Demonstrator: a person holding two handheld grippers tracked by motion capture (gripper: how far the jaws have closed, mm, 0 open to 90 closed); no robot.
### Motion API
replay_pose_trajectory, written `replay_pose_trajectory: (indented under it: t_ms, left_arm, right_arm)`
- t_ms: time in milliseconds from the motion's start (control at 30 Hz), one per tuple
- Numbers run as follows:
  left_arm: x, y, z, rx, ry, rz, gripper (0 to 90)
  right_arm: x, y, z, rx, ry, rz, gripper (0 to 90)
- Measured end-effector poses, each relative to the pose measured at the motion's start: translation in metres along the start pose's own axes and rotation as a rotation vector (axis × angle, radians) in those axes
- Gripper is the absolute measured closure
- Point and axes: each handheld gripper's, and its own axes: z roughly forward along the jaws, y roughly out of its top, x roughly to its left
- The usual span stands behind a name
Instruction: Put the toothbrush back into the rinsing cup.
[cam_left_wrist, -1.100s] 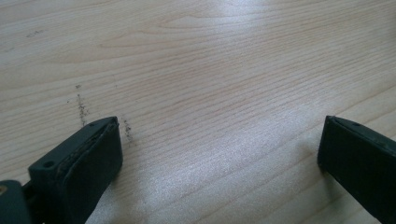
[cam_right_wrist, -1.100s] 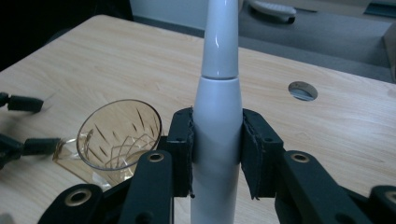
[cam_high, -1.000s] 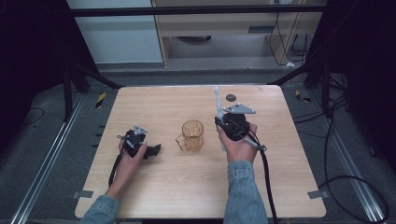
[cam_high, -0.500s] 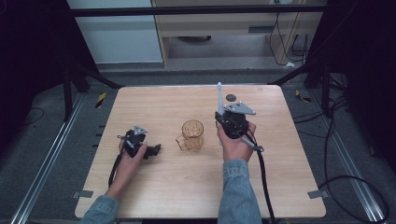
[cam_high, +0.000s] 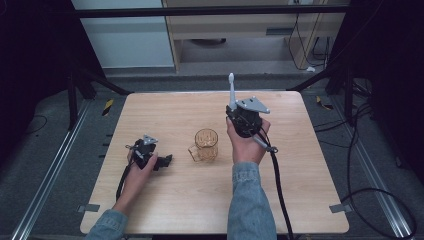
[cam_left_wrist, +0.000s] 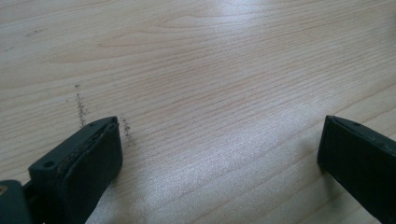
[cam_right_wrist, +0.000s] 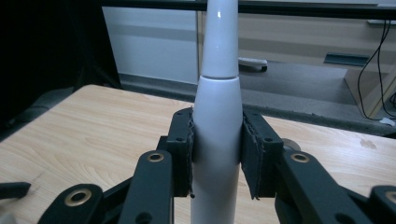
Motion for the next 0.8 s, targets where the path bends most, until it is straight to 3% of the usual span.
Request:
replay_pose_trajectory:
  t_ms: [100,233,267,300,433,500,800]
  left_arm:
    - [-0.001,0.0,0.0,0.0,-0.004,0.004,0.0]
    - [-0.001,0.0,0.0,0.0,-0.004,0.004,0.0]
    - [-0.001,0.0,0.0,0.0,-0.004,0.004,0.0]
    - [-0.001,0.0,0.0,0.0,-0.004,0.004,0.0]
    - [-0.001,0.001,0.001,0.003,-0.001,0.006,0.0]
    - [-0.002,0.002,0.001,0.001,0.0,0.002,0.0]
    - [-0.002,0.002,0.001,0.0,-0.002,0.002,0.0]
  right_arm:
    - [0.004,0.001,-0.003,-0.026,0.027,0.027,66.9]
    - [0.01,0.003,-0.005,-0.033,0.024,0.011,66.9]
    - [0.01,0.004,-0.006,-0.054,0.032,0.046,66.9]
    - [0.01,0.004,-0.006,-0.054,0.032,0.046,66.9]
    - [0.016,0.01,-0.003,-0.057,0.02,0.026,66.9]
    - [0.026,0.016,0.01,-0.025,0.028,-0.01,66.8]
    - [0.049,0.026,0.035,-0.003,0.064,-0.097,66.8]
